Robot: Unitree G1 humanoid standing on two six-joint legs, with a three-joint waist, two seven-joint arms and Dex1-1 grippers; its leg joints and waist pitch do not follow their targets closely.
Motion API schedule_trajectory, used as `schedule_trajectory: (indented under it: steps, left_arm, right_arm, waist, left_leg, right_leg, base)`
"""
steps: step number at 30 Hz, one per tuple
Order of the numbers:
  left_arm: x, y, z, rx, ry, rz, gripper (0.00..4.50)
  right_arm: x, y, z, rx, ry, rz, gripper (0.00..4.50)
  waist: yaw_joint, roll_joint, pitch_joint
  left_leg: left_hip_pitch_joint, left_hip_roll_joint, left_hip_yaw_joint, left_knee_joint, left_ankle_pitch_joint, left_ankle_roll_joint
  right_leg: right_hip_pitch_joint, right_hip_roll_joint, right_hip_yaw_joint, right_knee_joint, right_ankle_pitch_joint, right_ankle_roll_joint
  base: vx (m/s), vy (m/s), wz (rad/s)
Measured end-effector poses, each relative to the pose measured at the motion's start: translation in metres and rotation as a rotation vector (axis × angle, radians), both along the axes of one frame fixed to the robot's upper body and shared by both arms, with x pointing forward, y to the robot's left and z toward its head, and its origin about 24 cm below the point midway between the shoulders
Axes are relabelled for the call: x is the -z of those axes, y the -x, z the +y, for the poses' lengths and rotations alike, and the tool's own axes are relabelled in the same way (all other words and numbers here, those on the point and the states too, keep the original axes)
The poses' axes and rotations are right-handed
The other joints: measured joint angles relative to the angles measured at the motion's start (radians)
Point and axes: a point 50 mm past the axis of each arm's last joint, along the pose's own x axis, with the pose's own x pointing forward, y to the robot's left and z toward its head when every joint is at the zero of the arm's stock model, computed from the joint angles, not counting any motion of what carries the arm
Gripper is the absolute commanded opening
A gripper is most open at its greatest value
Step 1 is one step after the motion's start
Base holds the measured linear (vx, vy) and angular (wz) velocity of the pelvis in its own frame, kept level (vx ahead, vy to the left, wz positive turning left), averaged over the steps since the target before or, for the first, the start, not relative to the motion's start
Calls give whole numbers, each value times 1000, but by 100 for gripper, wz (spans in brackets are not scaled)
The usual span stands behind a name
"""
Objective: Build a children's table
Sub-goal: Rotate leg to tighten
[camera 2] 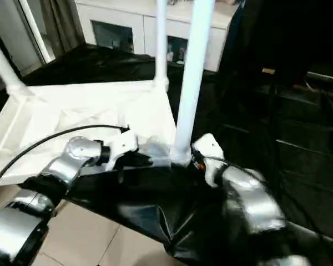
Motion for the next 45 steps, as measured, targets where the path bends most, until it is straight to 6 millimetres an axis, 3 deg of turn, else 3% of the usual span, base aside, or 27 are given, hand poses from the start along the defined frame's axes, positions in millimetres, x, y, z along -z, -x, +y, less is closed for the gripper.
schedule_trajectory:
  steps: [11,17,18,27,32,41,45]
  left_arm:
    - [0,13,6,133,31,87,0]
    - [0,14,6,136,31,95,0]
    - [0,15,6,136,32,95,0]
    - [0,14,7,124,32,100,0]
    - [2,7,-1,23,28,17,0]
    - [9,-6,-43,-203,24,-40,0]
    - [11,-7,-52,-236,25,-37,0]
  right_arm:
    - [-6,7,7,-146,-48,39,382]
    - [-6,8,8,-172,-57,49,337]
    - [-6,8,8,-173,-57,50,312]
    - [-4,8,11,-163,-70,53,270]
    - [3,-1,12,40,-125,22,267]
    - [13,-25,32,545,-136,-23,266]
    - [15,-30,36,625,-121,-33,266]
  waist:
    - [17,0,0]
    - [18,0,0]
    - [17,0,0]
    - [17,0,0]
    - [10,0,0]
    - [4,2,-6]
    - [4,4,-7]
  left_leg:
    - [1,0,0,1,0,0]
    - [0,0,0,1,0,0]
    - [0,0,0,1,0,0]
    - [1,0,0,1,0,0]
    - [1,0,0,2,0,0]
    - [8,-1,-1,1,0,0]
    - [13,-1,-2,0,0,0]
  right_leg:
    - [-1,0,-1,2,1,-1]
    - [-1,0,-1,2,0,0]
    - [-1,0,-1,2,0,0]
    - [-1,0,-1,2,0,0]
    - [0,0,0,2,0,0]
    - [6,0,1,1,-3,5]
    - [12,-1,0,-3,-4,6]
  base:
    - [0,0,0]
    - [0,0,0]
    - [0,0,0]
    - [0,0,0]
    - [0,0,0]
    - [0,0,0]
    - [0,0,0]
